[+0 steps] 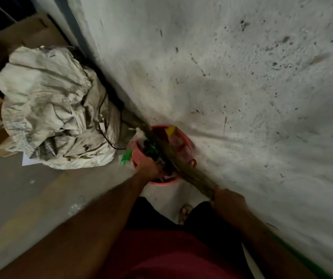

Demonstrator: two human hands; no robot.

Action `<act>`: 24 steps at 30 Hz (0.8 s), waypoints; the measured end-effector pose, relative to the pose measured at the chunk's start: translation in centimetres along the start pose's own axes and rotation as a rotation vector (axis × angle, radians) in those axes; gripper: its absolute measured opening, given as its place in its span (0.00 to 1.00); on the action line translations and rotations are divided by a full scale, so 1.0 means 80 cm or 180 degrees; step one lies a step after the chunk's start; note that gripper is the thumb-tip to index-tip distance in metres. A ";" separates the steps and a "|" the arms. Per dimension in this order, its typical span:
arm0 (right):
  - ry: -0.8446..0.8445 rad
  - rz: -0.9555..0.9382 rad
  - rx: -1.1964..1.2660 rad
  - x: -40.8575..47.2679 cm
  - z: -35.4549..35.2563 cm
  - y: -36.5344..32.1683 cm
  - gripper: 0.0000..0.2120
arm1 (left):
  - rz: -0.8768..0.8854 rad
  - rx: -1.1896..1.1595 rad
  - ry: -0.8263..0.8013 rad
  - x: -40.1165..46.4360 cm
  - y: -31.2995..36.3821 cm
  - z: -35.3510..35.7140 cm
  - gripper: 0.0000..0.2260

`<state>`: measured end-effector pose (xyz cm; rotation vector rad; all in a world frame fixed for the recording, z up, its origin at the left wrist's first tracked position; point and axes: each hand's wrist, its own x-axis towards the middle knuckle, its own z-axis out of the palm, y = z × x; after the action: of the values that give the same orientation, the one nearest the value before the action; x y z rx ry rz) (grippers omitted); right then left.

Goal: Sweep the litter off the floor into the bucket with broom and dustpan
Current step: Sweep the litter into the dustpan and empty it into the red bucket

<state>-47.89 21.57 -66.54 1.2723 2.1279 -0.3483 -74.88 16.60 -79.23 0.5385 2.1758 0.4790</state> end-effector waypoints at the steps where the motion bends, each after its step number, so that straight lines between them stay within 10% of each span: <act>1: -0.0062 0.0012 0.0037 0.010 0.005 0.006 0.17 | 0.0029 0.0314 -0.0075 0.004 0.006 0.001 0.72; 8: -0.0224 0.0036 0.0750 -0.007 0.006 0.071 0.25 | 0.0177 0.1896 -0.0194 -0.074 0.054 -0.010 0.16; 24: 0.0243 -0.0187 0.0329 -0.117 -0.050 0.129 0.24 | 0.0093 0.2164 0.0099 -0.159 0.039 -0.065 0.16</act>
<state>-37.38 22.26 -56.64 1.3017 2.2409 -0.4463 -71.16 11.73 -66.57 0.9251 2.3397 -0.2646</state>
